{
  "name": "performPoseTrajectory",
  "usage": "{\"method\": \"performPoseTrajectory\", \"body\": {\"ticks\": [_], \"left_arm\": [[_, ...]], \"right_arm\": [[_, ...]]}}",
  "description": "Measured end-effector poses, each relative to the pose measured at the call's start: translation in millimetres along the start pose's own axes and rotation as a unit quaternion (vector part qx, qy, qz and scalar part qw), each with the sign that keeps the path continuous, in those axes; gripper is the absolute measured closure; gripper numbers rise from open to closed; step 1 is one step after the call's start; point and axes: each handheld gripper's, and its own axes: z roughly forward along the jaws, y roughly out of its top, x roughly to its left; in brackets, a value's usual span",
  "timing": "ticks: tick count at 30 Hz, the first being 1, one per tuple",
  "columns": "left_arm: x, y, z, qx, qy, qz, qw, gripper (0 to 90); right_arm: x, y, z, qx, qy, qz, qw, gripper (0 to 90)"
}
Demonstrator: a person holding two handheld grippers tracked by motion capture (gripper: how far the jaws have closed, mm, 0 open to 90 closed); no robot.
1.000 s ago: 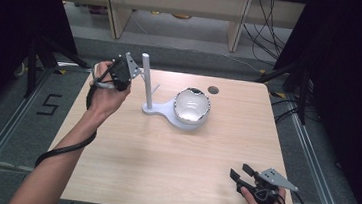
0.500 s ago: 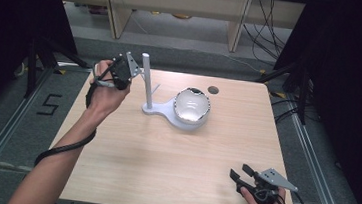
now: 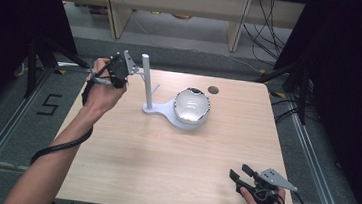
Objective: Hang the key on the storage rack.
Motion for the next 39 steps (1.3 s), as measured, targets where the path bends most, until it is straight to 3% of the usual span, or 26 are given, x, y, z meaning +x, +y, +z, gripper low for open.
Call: {"method": "performPoseTrajectory", "body": {"ticks": [2, 3, 5, 6, 8, 9, 10, 11, 13, 16, 17, 18, 19, 23, 24, 26, 28, 32, 36, 39], "left_arm": [[-1.4, 0.8, 2.4, 0.001, -0.005, -0.006, 1.0000, 87.9], [-1.8, 0.9, 3.3, -0.001, -0.009, -0.007, 0.9999, 88.1], [-2.2, -0.4, 5.4, 0.000, -0.007, -0.008, 0.9999, 88.3], [-2.4, -2.1, 5.7, 0.001, -0.009, -0.013, 0.9999, 88.4], [-2.1, -5.8, 5.8, -0.005, -0.006, -0.020, 0.9998, 88.5], [-1.5, -7.2, 5.6, -0.005, -0.009, -0.024, 0.9997, 88.7], [-0.6, -7.9, 5.1, -0.005, -0.012, -0.026, 0.9996, 88.7], [-0.3, -8.4, 4.5, -0.005, -0.011, -0.028, 0.9995, 88.7], [1.9, -9.2, 2.6, -0.011, -0.007, -0.030, 0.9995, 88.7], [5.7, -10.1, -0.5, -0.034, 0.002, -0.048, 0.9983, 88.7], [6.9, -10.5, -2.0, -0.040, 0.005, -0.054, 0.9977, 88.7], [8.2, -10.9, -3.3, -0.047, 0.006, -0.059, 0.9971, 88.7], [9.2, -11.3, -4.6, -0.058, 0.005, -0.066, 0.9961, 88.7], [10.9, -11.4, -5.8, -0.076, 0.005, -0.079, 0.9940, 88.7], [11.3, -11.2, -5.8, -0.077, 0.007, -0.078, 0.9939, 88.7], [11.6, -10.6, -5.9, -0.085, 0.009, -0.084, 0.9928, 88.7], [11.8, -9.0, -6.4, -0.092, 0.006, -0.086, 0.9920, 88.7], [10.0, -5.6, -7.2, -0.099, -0.002, -0.090, 0.9910, 88.7], [6.0, -2.1, -9.8, -0.102, -0.006, -0.082, 0.9914, 88.7], [4.0, -0.5, -12.2, -0.104, -0.011, -0.078, 0.9915, 88.7]], "right_arm": [[0.7, 0.4, 0.1, 0.001, 0.003, 0.002, 1.0000, 43.3], [4.2, 0.0, -1.2, 0.001, 0.009, 0.023, 0.9997, 43.3], [0.3, 0.5, -1.9, -0.001, 0.002, -0.002, 1.0000, 43.3], [1.3, -0.9, -0.8, 0.001, -0.001, 0.010, 0.9999, 43.3], [-1.2, -0.9, -1.5, -0.004, 0.010, 0.008, 0.9999, 43.3], [1.1, -1.5, -2.2, -0.003, 0.003, 0.024, 0.9997, 43.3], [1.0, -1.4, -2.4, -0.004, 0.004, 0.024, 0.9997, 43.3], [-1.5, -1.1, -1.9, -0.007, 0.002, 0.005, 1.0000, 43.3], [1.3, -1.3, -1.6, -0.003, 0.003, 0.019, 0.9998, 43.3], [0.0, -0.5, -1.6, 0.001, 0.010, 0.008, 0.9999, 43.3], [-0.3, -0.6, -0.5, 0.001, 0.002, 0.004, 1.0000, 43.3], [-0.2, -0.6, -0.4, 0.001, 0.001, 0.005, 1.0000, 43.3], [3.2, -0.9, -1.1, 0.004, 0.001, 0.024, 0.9997, 43.3], [3.2, -1.5, 1.2, -0.002, -0.002, 0.017, 0.9999, 43.3], [1.3, -0.9, 0.8, 0.000, -0.003, 0.003, 1.0000, 43.3], [1.3, -0.8, 0.5, 0.000, -0.004, 0.003, 1.0000, 43.3], [3.0, -1.1, -0.4, 0.002, 0.000, 0.018, 0.9998, 43.3], [2.0, -1.3, -0.6, 0.000, 0.005, 0.014, 0.9999, 43.3], [2.9, -1.1, -0.6, 0.004, 0.000, 0.018, 0.9998, 43.3], [3.2, -1.3, -1.4, 0.003, 0.009, 0.024, 0.9997, 43.3]]}}
